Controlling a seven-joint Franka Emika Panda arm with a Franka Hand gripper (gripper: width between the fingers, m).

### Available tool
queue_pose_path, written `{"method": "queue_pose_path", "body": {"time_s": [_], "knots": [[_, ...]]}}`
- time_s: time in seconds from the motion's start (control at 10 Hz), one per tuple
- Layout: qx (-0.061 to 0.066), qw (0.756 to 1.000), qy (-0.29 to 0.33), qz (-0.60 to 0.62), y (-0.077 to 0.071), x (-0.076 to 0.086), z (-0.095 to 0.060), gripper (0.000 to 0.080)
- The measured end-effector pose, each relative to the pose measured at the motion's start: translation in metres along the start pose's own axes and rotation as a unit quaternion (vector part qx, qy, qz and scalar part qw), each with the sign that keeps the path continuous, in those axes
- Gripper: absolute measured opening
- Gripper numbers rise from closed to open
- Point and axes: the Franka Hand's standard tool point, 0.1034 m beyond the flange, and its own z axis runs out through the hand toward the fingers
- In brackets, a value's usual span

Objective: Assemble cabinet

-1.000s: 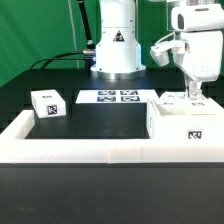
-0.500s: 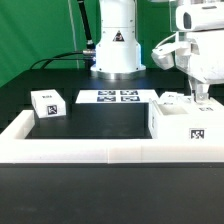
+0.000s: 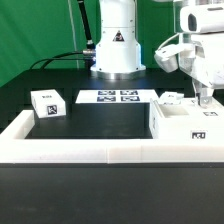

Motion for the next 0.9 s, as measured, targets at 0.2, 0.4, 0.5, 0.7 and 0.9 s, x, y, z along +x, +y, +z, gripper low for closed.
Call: {"method": "queue_pose_path", "body": {"time_s": [0.2, 0.4, 0.5, 0.7, 0.9], "knots": [[0.027, 1.0, -0.009, -0.002, 0.0007, 0.0001, 0.0011, 0.0069], [0.028, 1.0, -0.01, 0.007, 0.0008, 0.0009, 0.001, 0.0069], [0.028, 1.0, -0.01, 0.008, 0.0008, 0.0012, 0.0008, 0.0069], [0.028, 1.0, -0.01, 0.007, 0.0008, 0.0018, 0.0, 0.027], [0.026, 1.0, -0.011, 0.006, 0.0008, 0.0013, -0.0024, 0.0448]]}}
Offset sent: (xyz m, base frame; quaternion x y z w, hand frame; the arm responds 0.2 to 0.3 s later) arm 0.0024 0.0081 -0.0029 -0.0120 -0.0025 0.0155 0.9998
